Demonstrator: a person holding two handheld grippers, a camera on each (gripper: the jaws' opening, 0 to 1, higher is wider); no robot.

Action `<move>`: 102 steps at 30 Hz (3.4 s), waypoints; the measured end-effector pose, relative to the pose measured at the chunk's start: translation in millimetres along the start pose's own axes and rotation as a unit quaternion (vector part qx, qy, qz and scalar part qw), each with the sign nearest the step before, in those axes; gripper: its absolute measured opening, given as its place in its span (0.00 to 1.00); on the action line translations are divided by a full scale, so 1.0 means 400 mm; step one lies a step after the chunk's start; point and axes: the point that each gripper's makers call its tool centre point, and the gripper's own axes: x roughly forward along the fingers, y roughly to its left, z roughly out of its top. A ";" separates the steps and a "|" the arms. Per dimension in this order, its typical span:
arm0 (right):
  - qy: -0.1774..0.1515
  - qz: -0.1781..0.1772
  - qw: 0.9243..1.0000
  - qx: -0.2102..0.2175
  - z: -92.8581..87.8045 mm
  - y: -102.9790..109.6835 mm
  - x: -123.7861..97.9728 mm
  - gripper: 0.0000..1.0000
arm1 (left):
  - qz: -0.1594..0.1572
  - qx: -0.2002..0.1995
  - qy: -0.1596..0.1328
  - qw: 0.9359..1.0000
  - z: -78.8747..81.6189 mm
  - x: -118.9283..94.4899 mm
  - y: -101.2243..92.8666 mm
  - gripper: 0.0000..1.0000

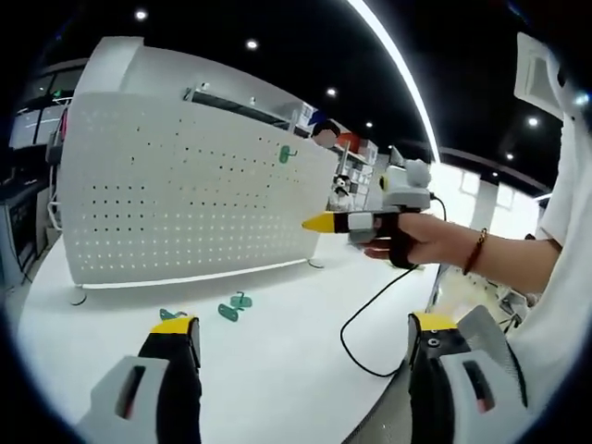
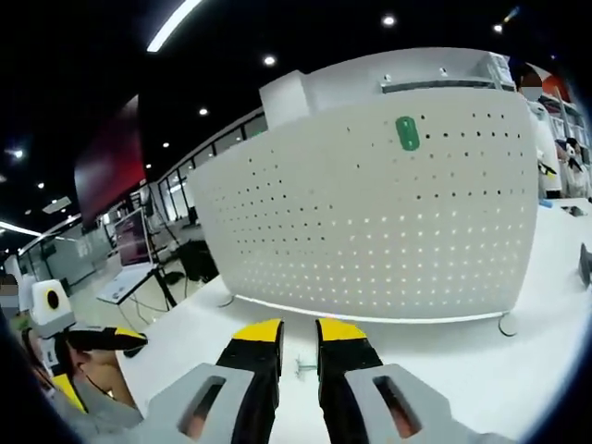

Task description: Insert the hook assembly into the mounting plate slot until the hook locks in place.

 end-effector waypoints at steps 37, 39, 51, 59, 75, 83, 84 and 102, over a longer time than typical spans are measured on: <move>0.034 0.031 0.999 -0.008 -0.108 0.042 0.006 0.17 | 0.043 -0.011 0.062 0.997 -0.101 0.081 0.169 0.92; 0.041 0.033 0.999 -0.014 -0.114 0.045 0.016 0.17 | 0.042 -0.012 0.065 0.997 -0.105 0.080 0.168 0.92; 0.090 0.032 0.993 -0.062 -0.159 0.033 0.073 0.19 | 0.036 0.006 0.057 0.998 -0.096 0.077 0.156 0.95; 0.130 0.031 0.985 -0.108 -0.181 0.022 0.109 0.21 | 0.037 0.015 0.039 0.998 -0.071 0.072 0.148 0.96; 0.213 0.025 0.959 -0.185 -0.225 -0.010 0.190 0.21 | 0.049 0.039 0.013 0.998 -0.029 0.048 0.151 0.96; 0.236 0.033 0.948 -0.210 -0.233 -0.014 0.223 0.20 | 0.050 0.036 0.004 0.998 -0.024 0.038 0.149 0.96; 0.243 0.034 0.945 -0.215 -0.238 -0.016 0.227 0.20 | 0.048 0.035 0.004 0.998 -0.025 0.039 0.147 0.96; 0.299 0.046 0.920 -0.251 -0.278 -0.023 0.290 0.15 | 0.042 0.025 -0.006 0.999 -0.025 0.041 0.141 0.95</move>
